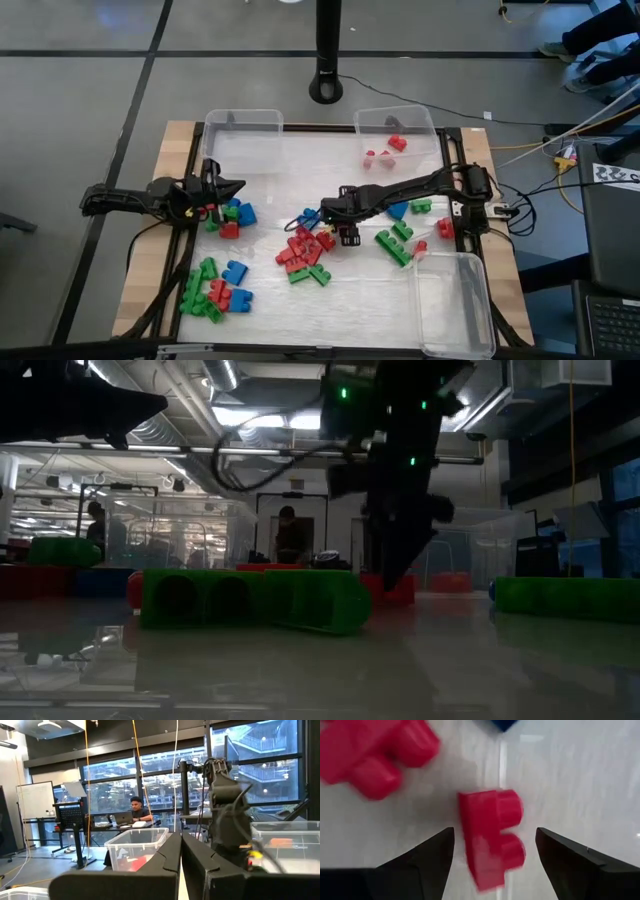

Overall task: Sort blocks
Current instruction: Put the red game piece into the top right transparent bin

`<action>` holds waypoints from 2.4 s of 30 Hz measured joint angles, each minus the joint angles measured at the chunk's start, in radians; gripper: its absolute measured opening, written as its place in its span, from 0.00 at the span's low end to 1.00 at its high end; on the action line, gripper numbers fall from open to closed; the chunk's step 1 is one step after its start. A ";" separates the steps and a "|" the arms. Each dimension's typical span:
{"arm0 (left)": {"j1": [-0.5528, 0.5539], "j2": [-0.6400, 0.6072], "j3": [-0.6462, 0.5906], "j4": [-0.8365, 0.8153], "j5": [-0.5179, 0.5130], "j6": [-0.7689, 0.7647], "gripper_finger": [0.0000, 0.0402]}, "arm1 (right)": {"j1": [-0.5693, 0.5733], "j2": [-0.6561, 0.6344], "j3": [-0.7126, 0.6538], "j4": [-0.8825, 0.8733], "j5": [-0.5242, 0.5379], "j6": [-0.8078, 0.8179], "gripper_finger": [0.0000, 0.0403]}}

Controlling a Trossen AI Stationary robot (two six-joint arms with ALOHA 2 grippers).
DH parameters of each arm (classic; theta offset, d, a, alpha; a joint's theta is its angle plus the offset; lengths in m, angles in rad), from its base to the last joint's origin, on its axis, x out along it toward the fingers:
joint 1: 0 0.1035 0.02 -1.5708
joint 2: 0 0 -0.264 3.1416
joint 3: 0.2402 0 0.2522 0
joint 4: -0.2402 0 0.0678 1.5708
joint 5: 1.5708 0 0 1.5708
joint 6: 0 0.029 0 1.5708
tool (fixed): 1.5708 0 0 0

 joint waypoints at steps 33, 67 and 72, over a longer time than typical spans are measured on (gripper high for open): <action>0.001 0.001 0.000 -0.026 0.000 0.014 0.01 | -0.057 -0.150 0.028 -0.216 0.165 -0.125 0.41; 0.003 0.001 0.000 -0.031 0.000 -0.001 0.01 | -0.538 -0.393 0.028 -0.204 0.294 -0.234 0.64; 0.003 0.001 0.000 -0.031 0.000 -0.001 0.01 | -0.530 -0.392 0.028 -0.200 0.212 -0.221 0.76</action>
